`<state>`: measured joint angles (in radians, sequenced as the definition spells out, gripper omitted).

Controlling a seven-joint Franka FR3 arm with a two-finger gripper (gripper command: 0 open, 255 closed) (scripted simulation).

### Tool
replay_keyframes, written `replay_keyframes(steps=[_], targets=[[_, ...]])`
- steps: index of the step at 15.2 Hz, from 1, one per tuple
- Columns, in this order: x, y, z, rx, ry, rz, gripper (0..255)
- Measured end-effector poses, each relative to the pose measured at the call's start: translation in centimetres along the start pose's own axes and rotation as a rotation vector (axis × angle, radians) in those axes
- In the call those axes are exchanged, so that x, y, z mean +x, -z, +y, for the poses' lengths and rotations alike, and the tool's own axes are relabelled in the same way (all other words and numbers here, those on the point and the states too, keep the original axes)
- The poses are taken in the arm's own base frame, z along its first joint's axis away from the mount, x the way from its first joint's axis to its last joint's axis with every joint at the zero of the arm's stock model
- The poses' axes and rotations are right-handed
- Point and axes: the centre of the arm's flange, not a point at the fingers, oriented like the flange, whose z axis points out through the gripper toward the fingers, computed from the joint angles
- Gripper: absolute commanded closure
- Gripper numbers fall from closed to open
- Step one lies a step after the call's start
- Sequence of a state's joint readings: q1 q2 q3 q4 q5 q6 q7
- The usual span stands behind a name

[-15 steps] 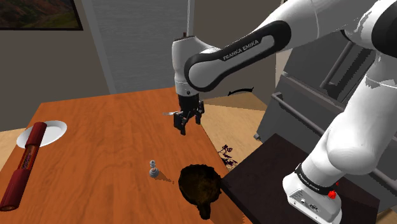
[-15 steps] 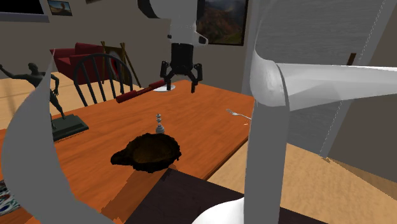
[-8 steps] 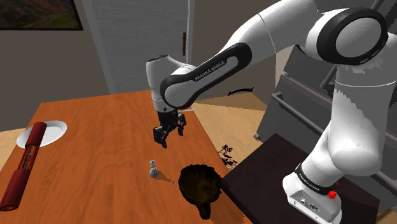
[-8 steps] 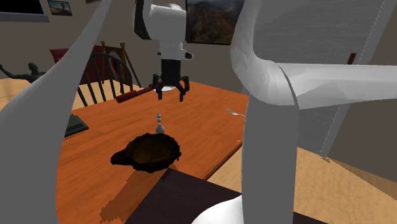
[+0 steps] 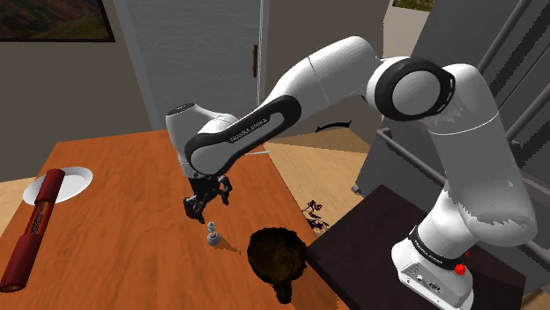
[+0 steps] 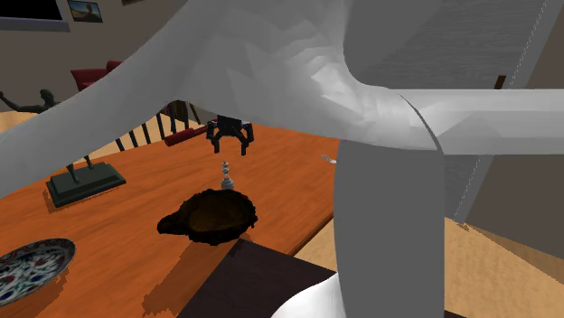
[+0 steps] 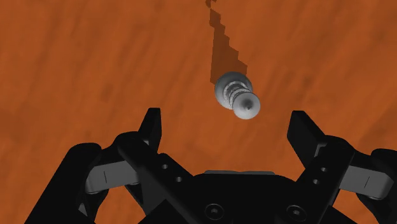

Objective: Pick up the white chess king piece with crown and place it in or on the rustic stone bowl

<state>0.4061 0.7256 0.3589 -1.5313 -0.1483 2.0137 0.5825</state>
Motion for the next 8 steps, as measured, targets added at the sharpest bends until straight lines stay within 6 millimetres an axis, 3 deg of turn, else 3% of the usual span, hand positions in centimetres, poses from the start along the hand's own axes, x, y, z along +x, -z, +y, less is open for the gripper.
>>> replay_keyframes(steps=[3, 8], targets=[[1.5, -1.7, -1.9, -0.007, 0.003, -0.006, 0], [1.7, -4.4, -2.2, -0.008, 0.003, -0.007, 0]])
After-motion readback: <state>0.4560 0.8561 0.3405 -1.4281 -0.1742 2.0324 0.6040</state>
